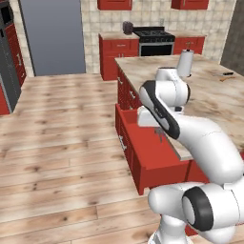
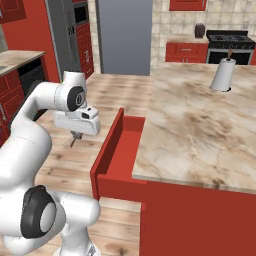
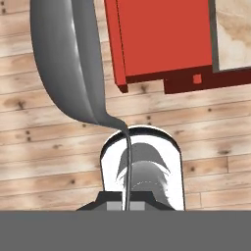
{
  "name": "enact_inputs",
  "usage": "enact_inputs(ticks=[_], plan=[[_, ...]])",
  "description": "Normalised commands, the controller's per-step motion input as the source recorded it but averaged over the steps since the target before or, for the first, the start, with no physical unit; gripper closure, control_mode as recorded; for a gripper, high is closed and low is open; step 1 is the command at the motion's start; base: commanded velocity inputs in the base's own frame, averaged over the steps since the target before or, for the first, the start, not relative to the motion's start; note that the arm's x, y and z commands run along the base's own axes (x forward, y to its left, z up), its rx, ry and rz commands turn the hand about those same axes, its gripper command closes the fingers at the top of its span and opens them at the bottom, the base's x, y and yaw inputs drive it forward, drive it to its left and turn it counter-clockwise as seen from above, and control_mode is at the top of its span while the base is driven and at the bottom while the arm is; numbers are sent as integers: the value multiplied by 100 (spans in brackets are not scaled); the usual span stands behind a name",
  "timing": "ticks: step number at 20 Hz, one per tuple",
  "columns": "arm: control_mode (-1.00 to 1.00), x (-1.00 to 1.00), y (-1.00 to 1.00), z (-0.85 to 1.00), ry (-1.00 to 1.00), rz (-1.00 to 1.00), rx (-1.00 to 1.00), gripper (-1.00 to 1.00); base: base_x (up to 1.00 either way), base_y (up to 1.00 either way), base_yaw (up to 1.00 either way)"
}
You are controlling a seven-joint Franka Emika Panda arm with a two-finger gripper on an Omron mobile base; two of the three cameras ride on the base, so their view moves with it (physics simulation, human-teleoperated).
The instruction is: Pick up the metallic utensils from the counter and place them in the open drawer. Make sure not to pick up any wooden utensils.
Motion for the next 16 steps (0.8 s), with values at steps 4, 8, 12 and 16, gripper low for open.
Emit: enact_inputs(ticks=[4, 8, 12, 16], plan=[[-100, 25, 1, -41, -11, 0, -5, 100, 0, 0, 0], [-100, 4, -14, -27, -25, 1, 0, 100, 0, 0, 0], [-100, 20, -8, -38, -26, 1, 0, 100, 0, 0, 0], [-100, 64, 0, -23, -17, 0, 0, 100, 0, 0, 0]])
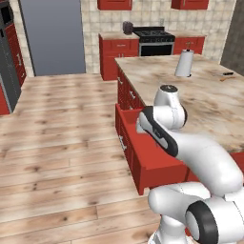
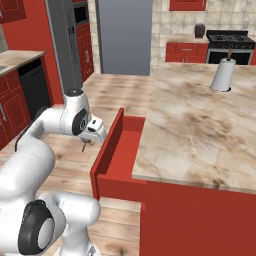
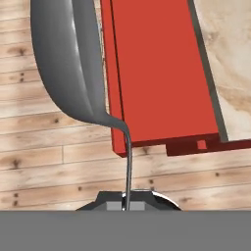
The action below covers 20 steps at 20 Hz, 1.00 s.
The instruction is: Pick up the metallic utensils from the counter and place them in the open drawer. Make sure not to pick up any wooden utensils.
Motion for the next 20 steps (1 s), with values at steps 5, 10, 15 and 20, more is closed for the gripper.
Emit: enact_inputs(ticks=[5, 10, 15, 20], plan=[[-100, 96, 0, -3, 1, 0, 0, 100, 0, 0, 0], [-100, 79, 0, 3, 20, 0, -1, 100, 0, 0, 0], [-100, 80, 0, -2, 15, 0, 0, 100, 0, 0, 0], [-100, 38, 0, -44, 1, 0, 0, 100, 0, 0, 0]])
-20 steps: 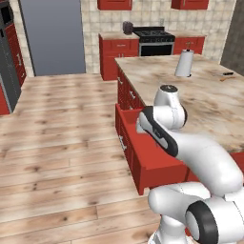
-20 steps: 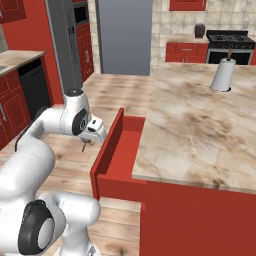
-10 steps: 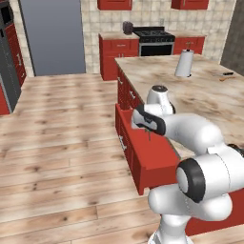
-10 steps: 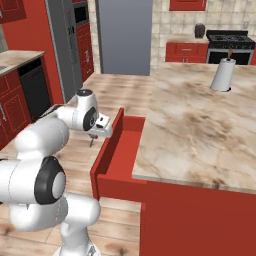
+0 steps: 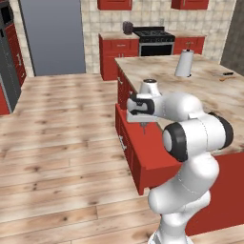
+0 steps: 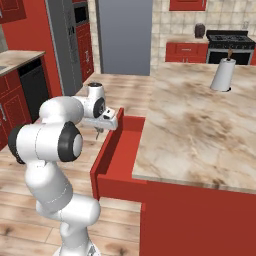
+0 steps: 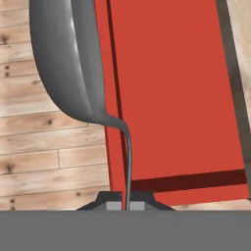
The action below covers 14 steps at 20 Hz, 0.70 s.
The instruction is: Pick up the metallic utensils from the counter and place them in the open drawer. Make sure not to pick up any wooden utensils.
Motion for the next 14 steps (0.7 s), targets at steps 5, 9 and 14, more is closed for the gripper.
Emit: enact_inputs(ticks=[5, 9, 14], plan=[[-100, 0, -3, -48, 0, 0, 1, 100, 0, 0, 0], [-100, 0, -9, -44, 0, 2, 0, 100, 0, 0, 0], [-100, 12, -9, -34, -1, 3, 1, 100, 0, 0, 0]])
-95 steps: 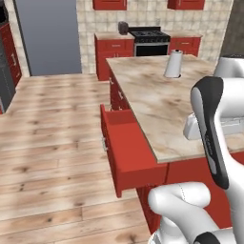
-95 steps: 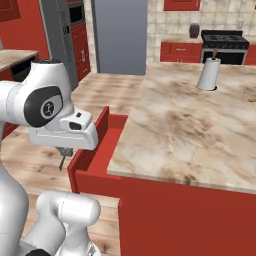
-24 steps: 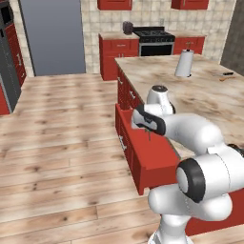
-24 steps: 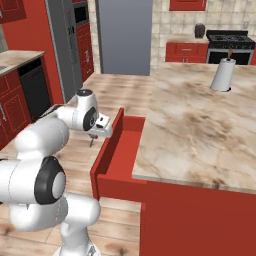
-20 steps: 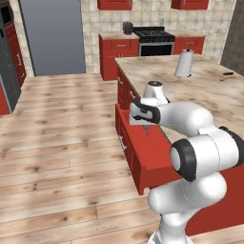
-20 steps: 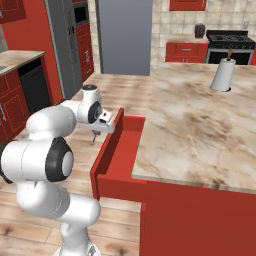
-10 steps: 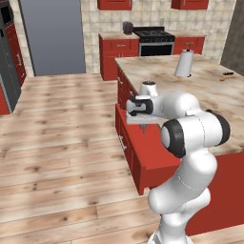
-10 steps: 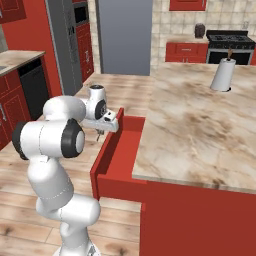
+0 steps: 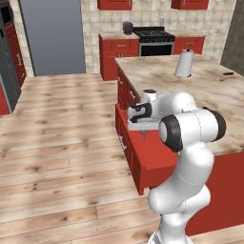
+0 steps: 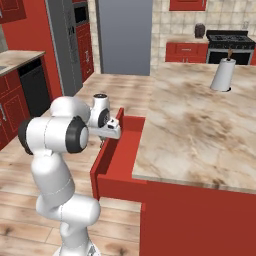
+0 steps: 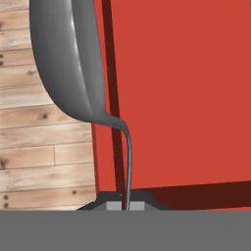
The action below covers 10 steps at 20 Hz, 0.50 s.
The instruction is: Pick up the metallic utensils from the counter and place them in the open drawer. Make sure not to pick up any wooden utensils.
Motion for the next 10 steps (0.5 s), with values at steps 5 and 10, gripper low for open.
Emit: enact_inputs(ticks=[5, 10], plan=[[-100, 23, -3, -32, -3, 1, 3, 100, 0, 0, 0], [-100, 30, 0, -36, -4, 0, 6, 100, 0, 0, 0]])
